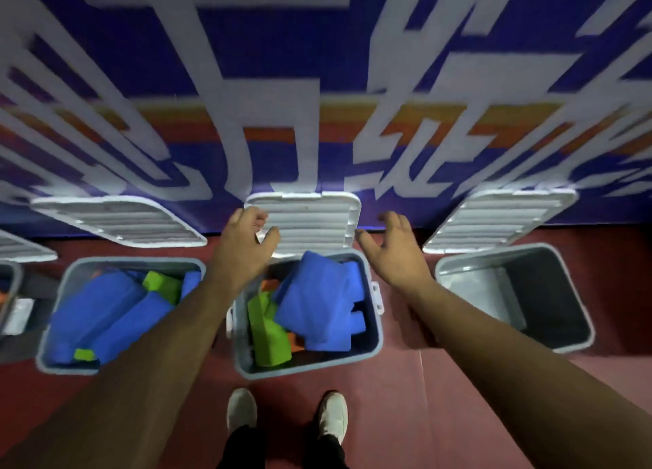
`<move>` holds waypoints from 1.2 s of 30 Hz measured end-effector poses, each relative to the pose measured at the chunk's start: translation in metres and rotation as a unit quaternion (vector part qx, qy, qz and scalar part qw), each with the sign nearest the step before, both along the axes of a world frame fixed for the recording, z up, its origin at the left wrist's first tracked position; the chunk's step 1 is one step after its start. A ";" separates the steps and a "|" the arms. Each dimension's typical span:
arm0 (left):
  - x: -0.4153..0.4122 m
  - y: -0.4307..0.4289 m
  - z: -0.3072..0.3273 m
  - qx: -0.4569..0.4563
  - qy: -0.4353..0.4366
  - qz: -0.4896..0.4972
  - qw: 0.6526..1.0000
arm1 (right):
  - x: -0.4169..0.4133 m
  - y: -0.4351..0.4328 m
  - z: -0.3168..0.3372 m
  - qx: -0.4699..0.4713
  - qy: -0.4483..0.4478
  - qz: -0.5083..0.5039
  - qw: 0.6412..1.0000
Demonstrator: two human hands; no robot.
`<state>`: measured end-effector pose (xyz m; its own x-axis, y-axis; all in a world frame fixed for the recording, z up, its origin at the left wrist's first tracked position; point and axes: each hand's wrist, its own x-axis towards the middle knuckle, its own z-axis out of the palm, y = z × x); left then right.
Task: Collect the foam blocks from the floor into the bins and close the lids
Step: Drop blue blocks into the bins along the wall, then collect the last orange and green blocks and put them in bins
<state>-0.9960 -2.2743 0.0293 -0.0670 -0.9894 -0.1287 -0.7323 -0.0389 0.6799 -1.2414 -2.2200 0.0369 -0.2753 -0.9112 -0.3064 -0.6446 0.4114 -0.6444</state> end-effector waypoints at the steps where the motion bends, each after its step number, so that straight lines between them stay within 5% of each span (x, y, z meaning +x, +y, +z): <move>1: 0.000 -0.002 0.039 -0.019 0.001 -0.012 1.000 | -0.002 -0.001 0.035 -0.017 0.006 0.002 1.000; 7: 0.001 -0.008 0.230 -0.110 0.008 -0.031 0.993 | -0.014 0.008 0.204 -0.117 0.043 0.013 0.992; 13: 0.012 -0.004 0.307 -0.181 0.013 -0.058 0.982 | -0.029 0.038 0.289 -0.187 0.092 -0.020 0.978; 25: -0.063 0.004 0.332 -0.176 0.058 -0.309 0.933 | -0.012 0.149 0.330 -0.173 0.167 -0.262 0.935; 36: -0.109 0.143 0.306 -0.132 0.088 -0.581 0.798 | 0.090 0.391 0.307 -0.034 0.220 -0.550 0.805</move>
